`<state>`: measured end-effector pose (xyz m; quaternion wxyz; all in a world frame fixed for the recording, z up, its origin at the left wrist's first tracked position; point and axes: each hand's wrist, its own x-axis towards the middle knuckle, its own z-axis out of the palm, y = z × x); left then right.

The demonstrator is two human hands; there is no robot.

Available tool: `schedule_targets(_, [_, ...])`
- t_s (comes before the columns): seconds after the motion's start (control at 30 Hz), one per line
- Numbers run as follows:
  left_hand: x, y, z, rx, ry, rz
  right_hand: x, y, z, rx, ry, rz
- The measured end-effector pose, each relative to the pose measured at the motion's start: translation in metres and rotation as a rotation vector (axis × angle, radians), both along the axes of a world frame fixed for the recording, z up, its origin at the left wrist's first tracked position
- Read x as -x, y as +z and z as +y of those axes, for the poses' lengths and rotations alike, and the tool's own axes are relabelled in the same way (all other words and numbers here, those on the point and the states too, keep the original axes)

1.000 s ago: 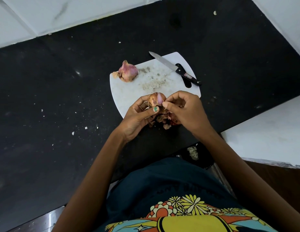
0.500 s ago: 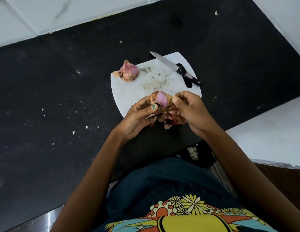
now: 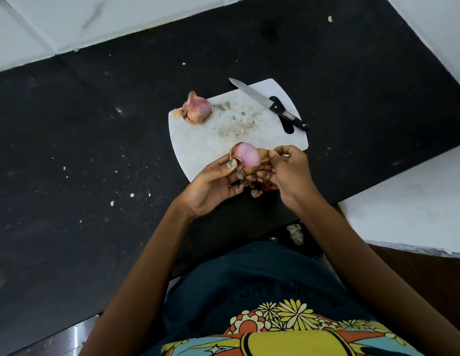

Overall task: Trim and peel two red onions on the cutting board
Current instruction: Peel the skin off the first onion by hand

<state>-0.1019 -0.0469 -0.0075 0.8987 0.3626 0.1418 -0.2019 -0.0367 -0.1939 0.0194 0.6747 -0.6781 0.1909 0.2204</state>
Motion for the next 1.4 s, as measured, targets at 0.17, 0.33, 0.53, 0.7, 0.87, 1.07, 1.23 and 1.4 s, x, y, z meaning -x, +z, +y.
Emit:
schedule_targets(0.17, [0.002,-0.001,-0.004,0.064,-0.013,0.006,-0.002,-0.01,-0.003,0.276,0.022,-0.146])
schedule_targets(0.33, [0.003,0.003,0.006,0.12,0.053,-0.034,-0.013,-0.008,-0.024,0.254,0.023,-0.214])
schedule_targets(0.53, [0.0,0.003,0.007,0.003,0.088,0.011,-0.011,-0.006,-0.034,0.268,0.231,-0.34])
schedule_targets(0.7, [-0.002,0.006,0.0,-0.057,0.065,0.006,-0.011,-0.012,-0.036,0.546,0.47,-0.462])
schedule_targets(0.87, [-0.002,0.006,-0.001,-0.102,0.081,0.025,-0.011,-0.009,-0.038,0.887,0.686,-0.516])
schedule_targets(1.07, [-0.002,0.005,-0.004,-0.176,0.102,0.031,0.0,0.039,-0.025,0.23,0.512,-0.418])
schedule_targets(1.23, [-0.002,0.008,-0.007,-0.171,0.115,-0.005,0.003,0.038,-0.017,0.271,0.504,-0.449])
schedule_targets(1.4, [-0.001,0.009,-0.008,-0.162,0.124,-0.011,0.003,0.034,-0.017,0.241,0.508,-0.452])
